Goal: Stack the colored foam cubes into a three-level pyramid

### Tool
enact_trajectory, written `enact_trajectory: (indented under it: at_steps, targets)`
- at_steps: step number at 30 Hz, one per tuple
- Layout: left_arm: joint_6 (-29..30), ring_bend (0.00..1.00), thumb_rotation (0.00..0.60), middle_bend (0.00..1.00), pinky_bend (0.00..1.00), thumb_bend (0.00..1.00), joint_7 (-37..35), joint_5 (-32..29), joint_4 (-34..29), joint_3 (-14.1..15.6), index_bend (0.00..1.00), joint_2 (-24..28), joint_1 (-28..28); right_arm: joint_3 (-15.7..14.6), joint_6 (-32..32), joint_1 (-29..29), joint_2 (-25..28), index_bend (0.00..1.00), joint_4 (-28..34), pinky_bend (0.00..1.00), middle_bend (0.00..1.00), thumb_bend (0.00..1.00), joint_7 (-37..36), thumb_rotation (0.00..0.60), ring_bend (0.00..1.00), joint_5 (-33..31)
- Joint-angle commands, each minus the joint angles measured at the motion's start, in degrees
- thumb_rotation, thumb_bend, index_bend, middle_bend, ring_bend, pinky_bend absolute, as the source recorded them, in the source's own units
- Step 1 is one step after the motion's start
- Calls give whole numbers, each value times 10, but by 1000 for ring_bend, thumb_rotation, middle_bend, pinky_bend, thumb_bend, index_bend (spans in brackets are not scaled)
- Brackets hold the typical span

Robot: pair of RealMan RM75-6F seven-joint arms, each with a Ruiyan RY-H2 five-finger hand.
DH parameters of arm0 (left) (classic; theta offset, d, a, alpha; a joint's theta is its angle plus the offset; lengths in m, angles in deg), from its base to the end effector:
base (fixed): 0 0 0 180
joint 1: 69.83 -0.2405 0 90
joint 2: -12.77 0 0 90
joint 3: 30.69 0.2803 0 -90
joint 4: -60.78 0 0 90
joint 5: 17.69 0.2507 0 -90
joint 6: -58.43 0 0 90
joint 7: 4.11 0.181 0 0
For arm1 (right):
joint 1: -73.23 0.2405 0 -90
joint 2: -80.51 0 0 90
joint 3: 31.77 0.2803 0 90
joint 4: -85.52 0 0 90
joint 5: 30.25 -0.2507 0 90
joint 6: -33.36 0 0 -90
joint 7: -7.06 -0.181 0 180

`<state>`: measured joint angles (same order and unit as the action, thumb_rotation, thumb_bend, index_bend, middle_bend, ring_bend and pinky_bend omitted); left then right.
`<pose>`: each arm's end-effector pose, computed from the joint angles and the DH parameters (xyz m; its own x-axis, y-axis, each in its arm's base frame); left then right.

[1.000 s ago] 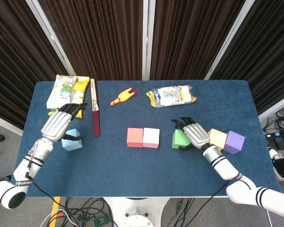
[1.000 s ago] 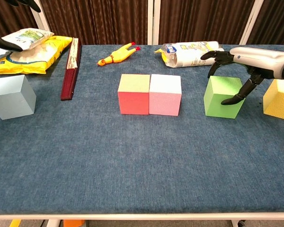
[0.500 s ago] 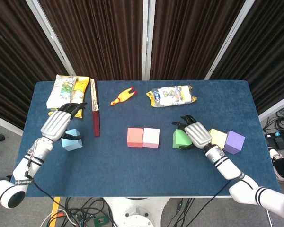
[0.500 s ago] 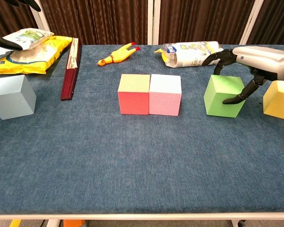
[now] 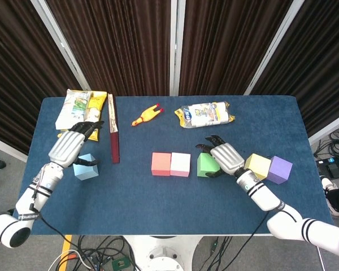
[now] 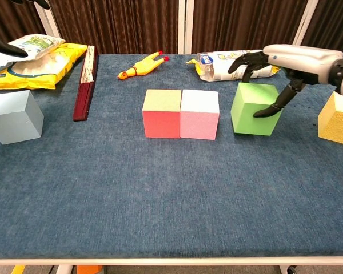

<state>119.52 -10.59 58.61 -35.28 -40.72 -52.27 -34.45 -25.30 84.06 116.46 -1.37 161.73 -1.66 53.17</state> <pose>-0.1924 0.3952 0.0800 0.2453 0.1774 0.9531 0.9213 -0.3485 -0.1723 -0.1887 -0.4215 -0.0351 0.4142 -0.3120 0.8550 -0.8418 -0.4886 0.2294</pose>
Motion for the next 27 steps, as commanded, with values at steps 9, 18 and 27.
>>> enact_trajectory:
  at_steps: [9, 18, 27]
  targets:
    - [2, 98, 600, 178, 140, 98, -12, 4, 9, 1, 87, -2, -6, 12, -27, 26, -24, 177, -6, 0, 398, 79, 40, 600, 73, -22]
    - [3, 97, 600, 177, 140, 98, -21, 8, 15, 1, 87, -3, -8, 15, -36, 39, -39, 177, -15, 0, 399, 78, 54, 600, 73, -29]
    - [3, 97, 600, 177, 140, 98, -24, 10, 18, 1, 88, -5, -9, 13, -35, 44, -42, 177, -19, 0, 401, 79, 60, 600, 73, -29]
